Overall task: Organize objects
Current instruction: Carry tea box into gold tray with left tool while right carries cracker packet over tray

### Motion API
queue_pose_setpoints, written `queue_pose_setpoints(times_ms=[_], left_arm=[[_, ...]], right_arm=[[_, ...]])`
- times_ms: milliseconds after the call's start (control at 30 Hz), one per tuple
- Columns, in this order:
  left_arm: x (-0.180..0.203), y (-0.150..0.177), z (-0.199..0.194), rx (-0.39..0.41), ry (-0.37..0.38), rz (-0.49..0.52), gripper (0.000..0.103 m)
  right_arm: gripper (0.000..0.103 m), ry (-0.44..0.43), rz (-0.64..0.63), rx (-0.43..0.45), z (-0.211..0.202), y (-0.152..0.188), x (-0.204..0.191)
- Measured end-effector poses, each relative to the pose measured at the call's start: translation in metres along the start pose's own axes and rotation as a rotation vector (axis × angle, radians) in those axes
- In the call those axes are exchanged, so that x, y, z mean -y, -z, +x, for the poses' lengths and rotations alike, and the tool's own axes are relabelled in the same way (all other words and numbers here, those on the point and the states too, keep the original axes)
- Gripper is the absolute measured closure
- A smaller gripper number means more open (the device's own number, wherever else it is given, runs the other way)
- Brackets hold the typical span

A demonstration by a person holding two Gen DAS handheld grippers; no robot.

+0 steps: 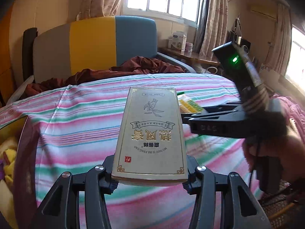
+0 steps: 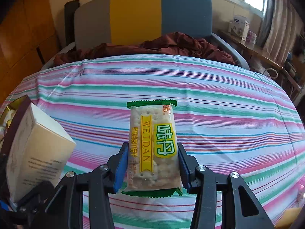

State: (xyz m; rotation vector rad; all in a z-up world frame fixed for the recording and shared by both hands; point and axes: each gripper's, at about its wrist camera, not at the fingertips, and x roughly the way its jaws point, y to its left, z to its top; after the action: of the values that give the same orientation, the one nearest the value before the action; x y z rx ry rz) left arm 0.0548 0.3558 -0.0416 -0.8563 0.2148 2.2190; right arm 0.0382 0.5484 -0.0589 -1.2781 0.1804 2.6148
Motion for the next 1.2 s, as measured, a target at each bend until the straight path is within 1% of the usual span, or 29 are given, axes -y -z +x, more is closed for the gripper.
queue_pose_setpoints(times_ms=[167, 267, 367, 567, 667, 733, 800, 833, 933, 1067, 1100, 1133, 1200], left_arm=[[-0.014, 0.007, -0.028, -0.007, 0.025, -0.012, 0.052], [-0.032, 0.012, -0.047, -0.003, 0.035, -0.049, 0.052], [-0.055, 0.019, -0.063, 0.004, 0.016, -0.087, 0.052], [-0.113, 0.03, -0.084, -0.006, -0.036, -0.235, 0.052], [-0.142, 0.035, -0.099, 0.019, -0.027, -0.308, 0.052], [-0.157, 0.035, -0.108, 0.024, -0.079, -0.328, 0.052], [-0.177, 0.037, -0.117, 0.042, -0.073, -0.386, 0.052], [-0.185, 0.037, -0.119, 0.045, -0.082, -0.401, 0.052], [-0.215, 0.038, -0.127, 0.051, -0.139, -0.439, 0.052], [-0.258, 0.038, -0.127, 0.026, -0.207, -0.482, 0.052], [-0.272, 0.037, -0.125, 0.001, -0.23, -0.49, 0.052], [-0.283, 0.039, -0.125, -0.007, -0.249, -0.502, 0.052], [-0.305, 0.04, -0.124, -0.033, -0.265, -0.523, 0.052]], right_arm=[[0.055, -0.022, -0.082, 0.021, -0.007, 0.009, -0.021], [0.055, -0.042, -0.09, 0.022, -0.012, 0.016, -0.03], [0.055, -0.064, -0.083, 0.025, -0.019, 0.021, -0.039], [0.055, -0.088, -0.123, 0.06, -0.04, 0.027, -0.071], [0.055, -0.11, -0.142, 0.08, -0.051, 0.029, -0.093], [0.055, -0.13, -0.159, 0.095, -0.058, 0.029, -0.108], [0.055, -0.154, -0.175, 0.105, -0.066, 0.03, -0.124], [0.055, -0.17, -0.181, 0.111, -0.07, 0.03, -0.132], [0.055, -0.208, -0.193, 0.127, -0.08, 0.03, -0.152], [0.055, -0.26, -0.207, 0.135, -0.091, 0.03, -0.178], [0.055, -0.271, -0.213, 0.135, -0.094, 0.03, -0.186], [0.055, -0.283, -0.217, 0.135, -0.096, 0.031, -0.193], [0.055, -0.309, -0.233, 0.129, -0.098, 0.032, -0.206]])
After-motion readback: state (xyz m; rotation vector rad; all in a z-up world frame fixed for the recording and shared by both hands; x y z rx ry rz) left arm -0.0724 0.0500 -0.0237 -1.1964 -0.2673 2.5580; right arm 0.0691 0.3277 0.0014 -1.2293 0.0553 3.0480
